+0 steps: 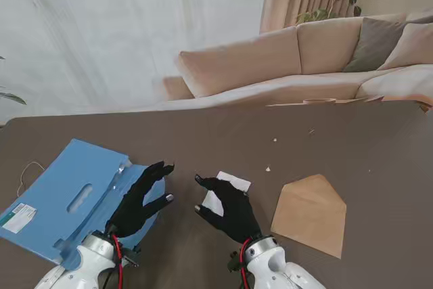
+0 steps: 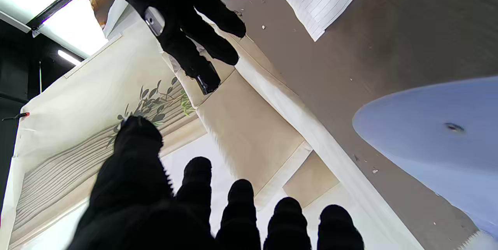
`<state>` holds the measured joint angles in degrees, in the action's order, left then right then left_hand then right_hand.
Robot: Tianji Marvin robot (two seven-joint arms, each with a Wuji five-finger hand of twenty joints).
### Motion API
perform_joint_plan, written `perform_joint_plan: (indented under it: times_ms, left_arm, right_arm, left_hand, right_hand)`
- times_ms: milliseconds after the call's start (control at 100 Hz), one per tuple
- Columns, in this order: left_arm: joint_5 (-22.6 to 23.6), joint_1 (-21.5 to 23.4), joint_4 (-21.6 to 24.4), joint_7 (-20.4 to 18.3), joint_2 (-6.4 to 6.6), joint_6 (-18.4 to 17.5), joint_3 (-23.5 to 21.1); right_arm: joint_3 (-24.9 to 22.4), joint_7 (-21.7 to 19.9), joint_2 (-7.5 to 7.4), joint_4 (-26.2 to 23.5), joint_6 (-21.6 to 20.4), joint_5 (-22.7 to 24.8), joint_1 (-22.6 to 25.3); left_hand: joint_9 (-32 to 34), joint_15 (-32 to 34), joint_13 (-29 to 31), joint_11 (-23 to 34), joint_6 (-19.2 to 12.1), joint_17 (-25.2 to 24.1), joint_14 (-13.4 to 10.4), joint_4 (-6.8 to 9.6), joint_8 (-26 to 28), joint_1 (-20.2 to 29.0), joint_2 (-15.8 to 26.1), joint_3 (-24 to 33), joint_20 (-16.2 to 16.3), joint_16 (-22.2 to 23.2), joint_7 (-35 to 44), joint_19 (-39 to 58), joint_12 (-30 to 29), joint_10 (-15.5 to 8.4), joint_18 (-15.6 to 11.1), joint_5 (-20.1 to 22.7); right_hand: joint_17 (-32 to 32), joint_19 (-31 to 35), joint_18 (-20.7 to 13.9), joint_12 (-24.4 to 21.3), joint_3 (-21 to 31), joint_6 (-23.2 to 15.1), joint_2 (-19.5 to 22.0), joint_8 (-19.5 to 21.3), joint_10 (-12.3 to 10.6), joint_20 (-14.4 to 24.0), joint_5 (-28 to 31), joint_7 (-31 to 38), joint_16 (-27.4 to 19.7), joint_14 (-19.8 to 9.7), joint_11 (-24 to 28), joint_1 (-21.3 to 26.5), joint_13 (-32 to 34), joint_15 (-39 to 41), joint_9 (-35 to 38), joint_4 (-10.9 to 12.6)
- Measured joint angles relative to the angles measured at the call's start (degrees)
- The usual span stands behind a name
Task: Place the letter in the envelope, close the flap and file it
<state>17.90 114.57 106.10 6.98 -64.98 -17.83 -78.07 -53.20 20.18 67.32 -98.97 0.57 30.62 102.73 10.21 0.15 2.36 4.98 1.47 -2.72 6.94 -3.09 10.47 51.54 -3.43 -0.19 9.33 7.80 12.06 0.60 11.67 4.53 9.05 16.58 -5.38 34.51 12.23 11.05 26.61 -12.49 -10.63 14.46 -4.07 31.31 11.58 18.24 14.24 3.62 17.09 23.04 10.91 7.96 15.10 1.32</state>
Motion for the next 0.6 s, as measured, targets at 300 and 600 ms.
perform_joint_plan:
  times_ms: [300, 600]
  left_arm:
    - [0.11, 0.01, -0.09, 0.00, 0.00, -0.16, -0.01]
    - [0.01, -0.18, -0.22, -0.06, 0.00, -0.05, 0.05]
  right_arm:
    - [0.00, 0.31, 0.00, 0.02, 0.00, 0.38, 0.04]
    - [-1.16, 3.12, 0.36, -0.93, 1.87, 1.19, 1.26]
  left_hand:
    - [0.00, 0.00, 0.00, 0.00, 0.00, 0.06, -0.06, 0.00, 0.00, 0.01, 0.01, 0.00, -0.03, -0.01, 0.00, 0.00, 0.00, 0.00, -0.06, 0.00]
    - [0.00, 0.00, 0.00, 0.00, 0.00, 0.09, -0.29, 0.00, 0.00, 0.97, 0.01, 0.00, -0.64, -0.01, 0.59, 0.00, -0.01, -0.01, -0.08, 0.00]
  right_hand:
    - [0.00, 0.00, 0.00, 0.00, 0.00, 0.00, 0.00, 0.00, 0.00, 0.09, 0.00, -0.38, -0.01, -0.01, 0.00, 0.03, 0.00, -0.42, 0.00, 0.00]
    - [2.59, 0.79, 0.00, 0.55, 1.39, 0.42, -1.37, 2.19, 0.00, 1.53, 0.96, 1.21, -0.01, -0.03, 1.71, 7.19, 1.31, 0.65, 1.19, 3.07]
